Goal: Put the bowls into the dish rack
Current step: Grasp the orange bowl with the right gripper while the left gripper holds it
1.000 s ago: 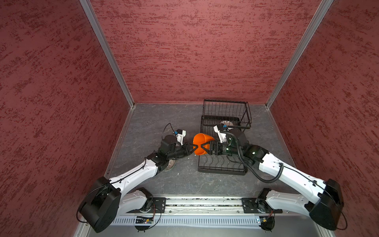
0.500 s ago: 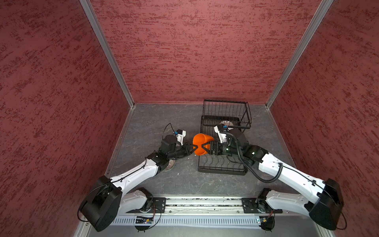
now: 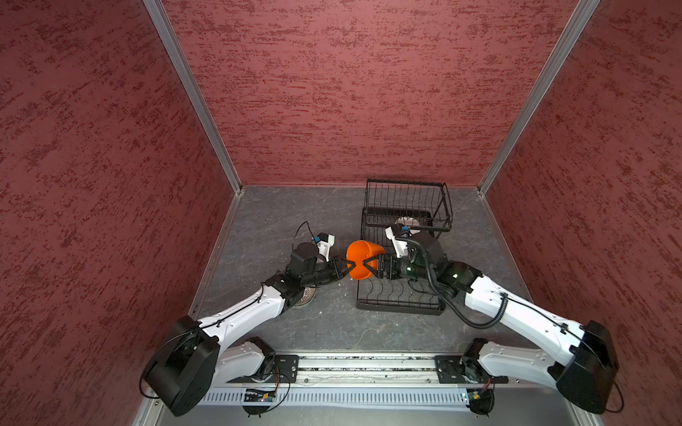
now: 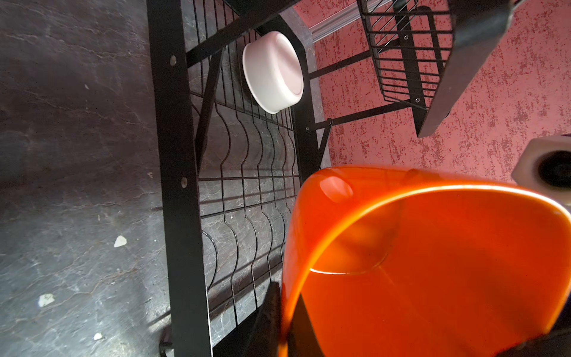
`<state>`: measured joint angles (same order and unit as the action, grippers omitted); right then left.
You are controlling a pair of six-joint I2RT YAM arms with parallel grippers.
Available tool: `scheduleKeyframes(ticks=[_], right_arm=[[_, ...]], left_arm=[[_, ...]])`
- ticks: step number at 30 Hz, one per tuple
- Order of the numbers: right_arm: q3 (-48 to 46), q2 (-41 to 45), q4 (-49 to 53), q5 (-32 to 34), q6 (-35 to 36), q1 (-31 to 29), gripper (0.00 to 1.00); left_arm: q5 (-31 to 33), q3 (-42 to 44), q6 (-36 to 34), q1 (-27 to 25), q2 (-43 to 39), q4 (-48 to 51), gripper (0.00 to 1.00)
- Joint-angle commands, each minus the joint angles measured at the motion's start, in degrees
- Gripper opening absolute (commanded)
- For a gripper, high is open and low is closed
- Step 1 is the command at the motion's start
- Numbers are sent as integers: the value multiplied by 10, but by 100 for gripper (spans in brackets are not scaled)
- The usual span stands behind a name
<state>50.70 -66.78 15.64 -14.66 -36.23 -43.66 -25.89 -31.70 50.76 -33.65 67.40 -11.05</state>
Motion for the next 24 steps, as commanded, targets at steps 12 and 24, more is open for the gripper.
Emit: scheduleKeyframes(ticks=[12,24], right_arm=[[-14,17,-20,13,1,-4,70],[-21,23,13,84,6,-4,69]], left_arm=[[-24,-19,2,1,18,-30,17],[-34,-32,2,0,40,-38,28]])
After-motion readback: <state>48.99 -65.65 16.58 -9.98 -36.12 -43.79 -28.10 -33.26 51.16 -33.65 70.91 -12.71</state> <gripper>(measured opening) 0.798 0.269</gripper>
